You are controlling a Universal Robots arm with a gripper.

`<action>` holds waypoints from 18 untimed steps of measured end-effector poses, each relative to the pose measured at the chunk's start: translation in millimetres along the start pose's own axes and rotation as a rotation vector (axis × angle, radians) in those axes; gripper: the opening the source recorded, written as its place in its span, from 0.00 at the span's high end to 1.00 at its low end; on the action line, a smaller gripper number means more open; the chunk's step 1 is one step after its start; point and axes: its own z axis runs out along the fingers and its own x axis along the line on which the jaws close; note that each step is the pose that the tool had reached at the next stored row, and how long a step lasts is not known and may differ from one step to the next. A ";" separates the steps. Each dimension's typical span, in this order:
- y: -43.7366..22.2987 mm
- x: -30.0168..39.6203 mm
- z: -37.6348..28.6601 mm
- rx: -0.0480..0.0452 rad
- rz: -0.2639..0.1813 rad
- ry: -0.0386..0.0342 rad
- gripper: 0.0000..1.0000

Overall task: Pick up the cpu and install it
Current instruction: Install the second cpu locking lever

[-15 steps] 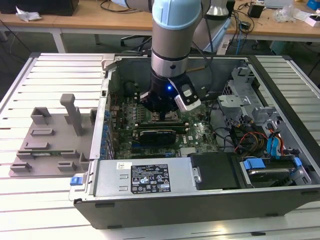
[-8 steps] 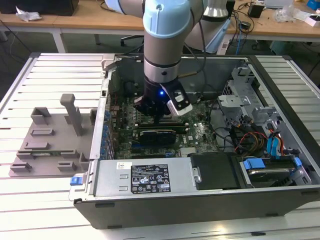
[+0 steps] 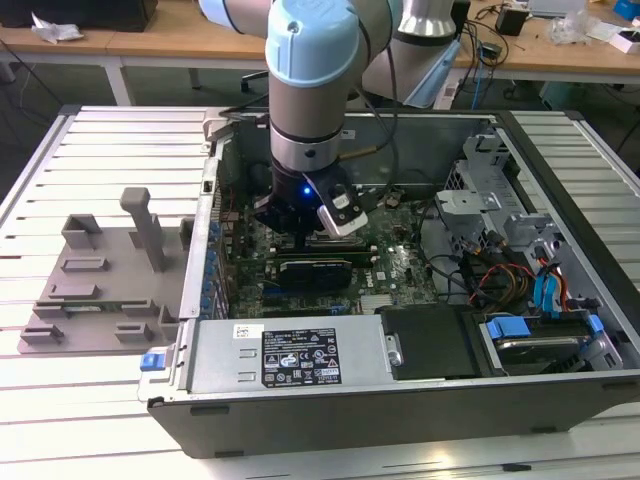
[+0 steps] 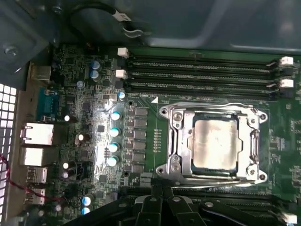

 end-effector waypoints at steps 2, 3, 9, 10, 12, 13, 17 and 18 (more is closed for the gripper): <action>1.7 -0.1 2.6 -0.0013 -0.005 0.0005 0.89; 2.9 -0.2 4.1 -0.0023 -0.008 0.0008 0.89; 9.1 -0.5 10.6 -0.0045 -0.025 0.0028 0.89; 9.2 -0.6 10.8 -0.0050 -0.026 0.0027 0.89; 9.3 -0.2 11.0 -0.0054 -0.027 0.0006 0.89; 8.5 0.0 11.1 -0.0060 -0.028 -0.0004 0.89; 1.0 1.4 10.6 -0.0066 -0.028 -0.0037 0.89; 0.5 1.7 9.8 -0.0047 -0.028 -0.0036 0.89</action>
